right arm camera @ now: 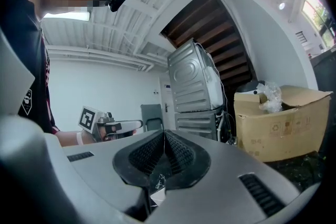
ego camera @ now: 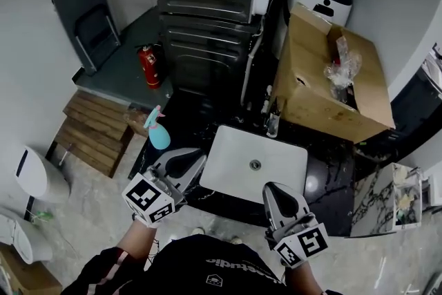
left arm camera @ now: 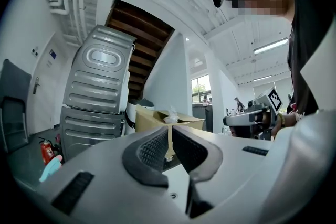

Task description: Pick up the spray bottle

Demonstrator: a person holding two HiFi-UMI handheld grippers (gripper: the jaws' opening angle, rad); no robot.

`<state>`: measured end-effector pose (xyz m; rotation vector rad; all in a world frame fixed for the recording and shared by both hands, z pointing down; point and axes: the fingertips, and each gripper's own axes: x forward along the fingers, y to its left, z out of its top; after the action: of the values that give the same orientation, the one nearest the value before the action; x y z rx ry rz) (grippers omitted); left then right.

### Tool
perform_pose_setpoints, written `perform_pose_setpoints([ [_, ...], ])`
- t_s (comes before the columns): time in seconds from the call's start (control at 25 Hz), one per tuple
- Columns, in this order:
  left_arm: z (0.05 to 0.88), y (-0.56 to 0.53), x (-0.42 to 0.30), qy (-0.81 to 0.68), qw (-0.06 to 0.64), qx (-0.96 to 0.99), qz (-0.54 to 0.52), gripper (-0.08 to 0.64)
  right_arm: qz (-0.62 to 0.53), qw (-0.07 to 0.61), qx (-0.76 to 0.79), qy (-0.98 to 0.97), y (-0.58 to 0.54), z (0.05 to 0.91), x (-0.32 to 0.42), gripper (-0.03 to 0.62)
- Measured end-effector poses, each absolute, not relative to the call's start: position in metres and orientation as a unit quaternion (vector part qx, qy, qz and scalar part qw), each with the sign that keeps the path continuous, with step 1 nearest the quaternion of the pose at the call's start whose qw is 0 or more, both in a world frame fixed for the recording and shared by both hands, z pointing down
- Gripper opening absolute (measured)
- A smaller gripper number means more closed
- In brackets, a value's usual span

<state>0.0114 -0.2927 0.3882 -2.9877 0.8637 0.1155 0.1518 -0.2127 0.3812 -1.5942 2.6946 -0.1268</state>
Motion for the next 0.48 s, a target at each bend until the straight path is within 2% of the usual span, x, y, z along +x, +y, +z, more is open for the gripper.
perform_pose_setpoints([
  [0.12, 0.394, -0.311, -0.014, 0.291, 0.031, -0.956, 0.031, 0.021, -0.037, -0.001, -0.507, 0.861, -0.222, 0.381, 0.133, 0.038],
  [0.2, 0.403, -0.327, -0.031, 0.295, 0.039, -0.954, 0.021, 0.08, -0.037, -0.004, -0.508, 0.861, -0.227, 0.381, 0.123, 0.038],
  [0.4, 0.43, -0.377, -0.082, 0.331, 0.031, -0.943, 0.002, 0.142, -0.043, -0.013, -0.518, 0.854, -0.238, 0.385, 0.107, 0.038],
  [0.48, 0.446, -0.398, -0.1, 0.345, 0.024, -0.938, -0.012, 0.191, -0.046, -0.015, -0.523, 0.851, -0.241, 0.387, 0.102, 0.038],
])
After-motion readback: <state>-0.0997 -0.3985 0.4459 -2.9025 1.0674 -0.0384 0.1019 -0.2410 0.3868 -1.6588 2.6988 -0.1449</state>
